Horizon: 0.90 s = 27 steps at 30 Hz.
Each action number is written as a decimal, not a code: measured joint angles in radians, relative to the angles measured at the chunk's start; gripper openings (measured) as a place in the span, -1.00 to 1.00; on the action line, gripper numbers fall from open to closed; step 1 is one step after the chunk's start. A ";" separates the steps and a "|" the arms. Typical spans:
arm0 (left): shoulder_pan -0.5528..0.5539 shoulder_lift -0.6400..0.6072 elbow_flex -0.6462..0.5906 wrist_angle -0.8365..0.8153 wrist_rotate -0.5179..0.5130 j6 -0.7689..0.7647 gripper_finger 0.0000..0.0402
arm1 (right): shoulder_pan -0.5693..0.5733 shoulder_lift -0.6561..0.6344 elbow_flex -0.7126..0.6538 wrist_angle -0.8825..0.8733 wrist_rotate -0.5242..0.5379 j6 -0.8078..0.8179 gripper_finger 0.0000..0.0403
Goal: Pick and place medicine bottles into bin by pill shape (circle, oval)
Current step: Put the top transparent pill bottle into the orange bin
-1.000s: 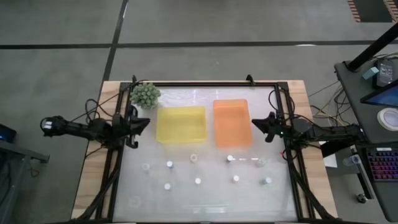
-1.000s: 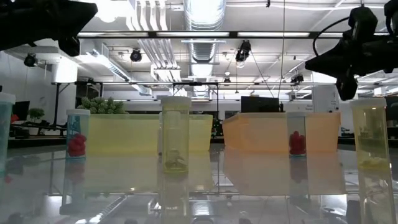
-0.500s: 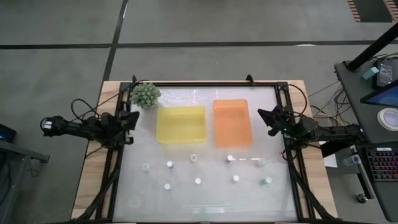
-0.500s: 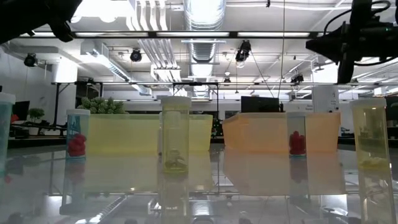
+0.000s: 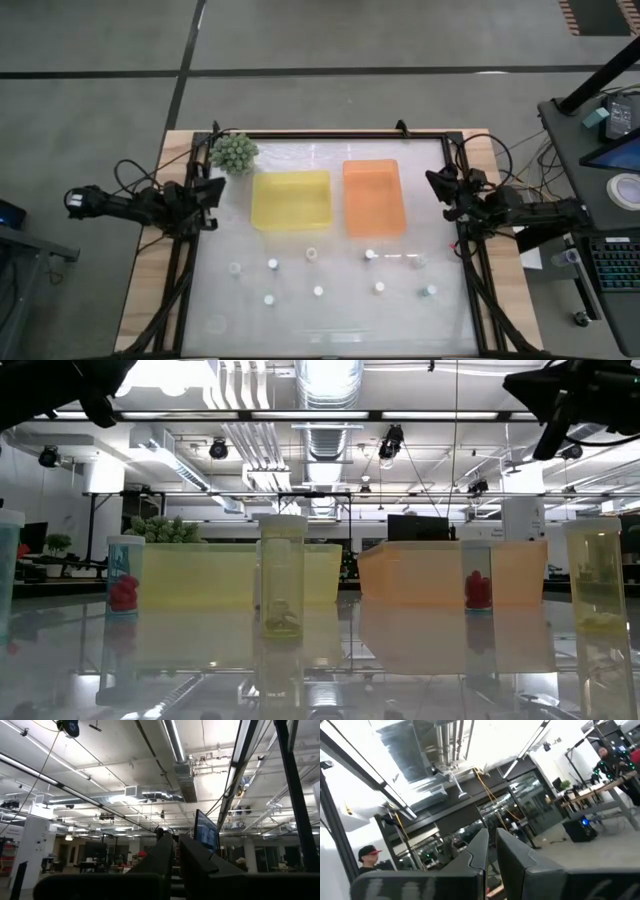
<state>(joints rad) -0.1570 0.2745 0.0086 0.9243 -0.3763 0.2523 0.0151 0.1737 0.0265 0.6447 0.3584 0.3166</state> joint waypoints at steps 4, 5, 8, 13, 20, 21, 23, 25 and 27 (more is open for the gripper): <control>0.000 0.000 0.000 0.001 -0.004 0.029 -0.93 | 0.000 0.086 0.000 0.122 0.000 -0.033 -0.87; 0.000 0.000 0.000 0.001 -0.004 0.044 -0.93 | 0.000 0.109 0.000 0.161 0.000 -0.044 -0.87; 0.000 0.000 0.000 0.001 -0.006 0.072 -0.93 | 0.000 0.177 0.001 0.243 0.000 -0.066 -0.87; 0.000 0.007 0.000 0.001 -0.030 0.104 -0.93 | 0.000 0.294 0.064 0.234 0.000 -0.068 -0.87; 0.000 0.013 0.000 0.001 -0.112 0.103 -0.93 | 0.000 0.470 0.238 0.092 0.000 -0.139 -0.87; 0.000 0.013 0.000 0.001 -0.112 0.102 -0.93 | 0.000 0.500 0.262 0.077 0.000 -0.151 -0.87; 0.000 0.013 -0.001 0.000 -0.112 0.098 -0.93 | 0.003 0.558 0.310 0.049 0.000 -0.173 -0.87; 0.000 0.014 -0.001 -0.013 -0.112 0.094 -0.93 | 0.012 0.620 0.354 0.031 0.000 -0.210 -0.87; 0.000 0.014 -0.001 -0.042 -0.112 0.093 -0.93 | 0.026 0.684 0.401 0.021 -0.001 -0.246 -0.87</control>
<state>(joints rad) -0.1574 0.2882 0.0078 0.8822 -0.4885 0.3458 0.0406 0.8574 0.4275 0.6654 0.3572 0.0702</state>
